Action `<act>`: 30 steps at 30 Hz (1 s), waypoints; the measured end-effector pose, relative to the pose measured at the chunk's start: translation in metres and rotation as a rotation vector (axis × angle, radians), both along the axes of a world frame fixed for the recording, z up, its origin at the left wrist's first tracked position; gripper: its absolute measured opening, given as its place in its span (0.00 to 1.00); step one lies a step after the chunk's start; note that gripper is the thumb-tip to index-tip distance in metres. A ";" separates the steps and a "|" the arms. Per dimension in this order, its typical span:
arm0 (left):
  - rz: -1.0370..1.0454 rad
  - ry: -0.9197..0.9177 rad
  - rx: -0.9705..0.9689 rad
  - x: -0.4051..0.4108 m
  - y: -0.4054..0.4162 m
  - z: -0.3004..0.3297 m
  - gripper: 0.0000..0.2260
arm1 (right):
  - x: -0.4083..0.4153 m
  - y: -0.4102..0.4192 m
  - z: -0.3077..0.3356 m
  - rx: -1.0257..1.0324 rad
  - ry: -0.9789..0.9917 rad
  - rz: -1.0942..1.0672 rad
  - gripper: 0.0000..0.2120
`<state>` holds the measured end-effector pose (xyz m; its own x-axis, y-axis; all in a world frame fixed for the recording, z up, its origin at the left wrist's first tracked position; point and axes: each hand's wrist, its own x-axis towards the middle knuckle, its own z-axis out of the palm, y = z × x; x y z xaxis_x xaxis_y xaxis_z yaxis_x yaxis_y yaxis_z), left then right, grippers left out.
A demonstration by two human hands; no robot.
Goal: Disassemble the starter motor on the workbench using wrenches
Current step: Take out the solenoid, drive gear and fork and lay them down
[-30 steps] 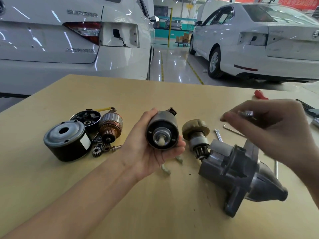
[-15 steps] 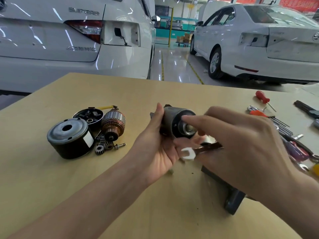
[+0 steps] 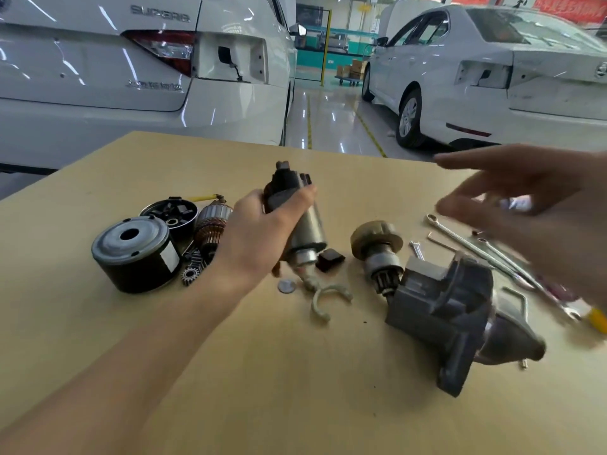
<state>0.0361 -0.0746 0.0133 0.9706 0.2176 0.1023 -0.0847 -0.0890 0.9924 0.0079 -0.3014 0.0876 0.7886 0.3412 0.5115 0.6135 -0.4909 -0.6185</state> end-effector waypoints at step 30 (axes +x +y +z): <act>0.316 -0.471 1.081 -0.011 -0.001 0.002 0.13 | 0.002 -0.033 -0.003 -0.566 -0.100 0.083 0.11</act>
